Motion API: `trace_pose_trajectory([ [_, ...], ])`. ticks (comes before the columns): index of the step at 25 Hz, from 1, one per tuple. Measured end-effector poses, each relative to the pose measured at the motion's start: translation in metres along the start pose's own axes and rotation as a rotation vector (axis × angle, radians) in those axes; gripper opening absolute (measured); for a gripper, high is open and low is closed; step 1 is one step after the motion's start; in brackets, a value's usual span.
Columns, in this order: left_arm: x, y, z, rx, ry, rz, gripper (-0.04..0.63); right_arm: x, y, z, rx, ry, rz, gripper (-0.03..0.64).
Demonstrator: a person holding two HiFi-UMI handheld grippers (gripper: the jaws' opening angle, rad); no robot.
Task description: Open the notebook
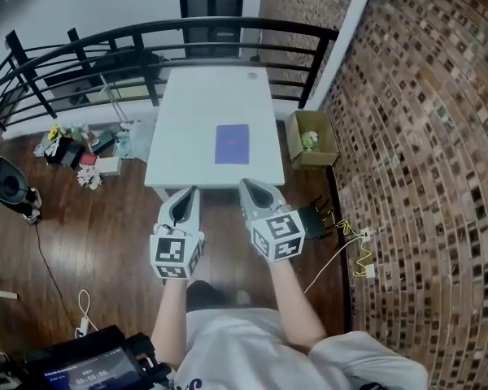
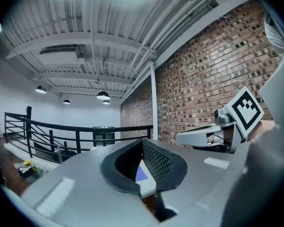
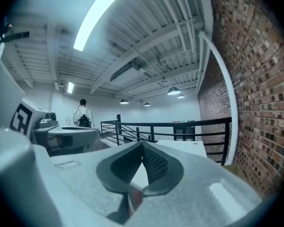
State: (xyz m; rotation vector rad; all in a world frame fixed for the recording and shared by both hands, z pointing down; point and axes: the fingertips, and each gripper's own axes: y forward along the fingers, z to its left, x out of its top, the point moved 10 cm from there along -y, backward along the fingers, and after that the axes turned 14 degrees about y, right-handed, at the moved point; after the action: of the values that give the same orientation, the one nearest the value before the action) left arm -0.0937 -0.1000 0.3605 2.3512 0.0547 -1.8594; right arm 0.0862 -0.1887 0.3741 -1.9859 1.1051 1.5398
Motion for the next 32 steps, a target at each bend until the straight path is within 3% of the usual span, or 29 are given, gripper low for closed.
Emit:
trace_pose_trajectory([
  [4, -0.017, 0.060, 0.046, -0.020, -0.009, -0.035, 0.015, -0.006, 0.071, -0.007, 0.018, -0.016, 0.027, -0.011],
  [13, -0.033, 0.203, 0.157, -0.105, 0.020, -0.115, 0.015, 0.038, 0.220, -0.047, -0.120, -0.007, -0.025, -0.011],
  [16, -0.043, 0.237, 0.182, -0.158, -0.018, -0.099, 0.015, 0.029, 0.249, -0.066, -0.168, 0.045, 0.035, -0.011],
  [20, -0.058, 0.285, 0.181, -0.250, -0.006, -0.057, 0.015, 0.016, 0.255, -0.119, -0.228, 0.142, 0.094, -0.011],
  [26, -0.078, 0.329, 0.175, -0.278, 0.007, 0.001, 0.015, 0.013, 0.257, -0.187, -0.293, 0.230, 0.102, -0.011],
  [32, -0.115, 0.373, 0.157, -0.335, -0.020, 0.104, 0.015, -0.013, 0.261, -0.243, -0.344, 0.315, 0.188, -0.011],
])
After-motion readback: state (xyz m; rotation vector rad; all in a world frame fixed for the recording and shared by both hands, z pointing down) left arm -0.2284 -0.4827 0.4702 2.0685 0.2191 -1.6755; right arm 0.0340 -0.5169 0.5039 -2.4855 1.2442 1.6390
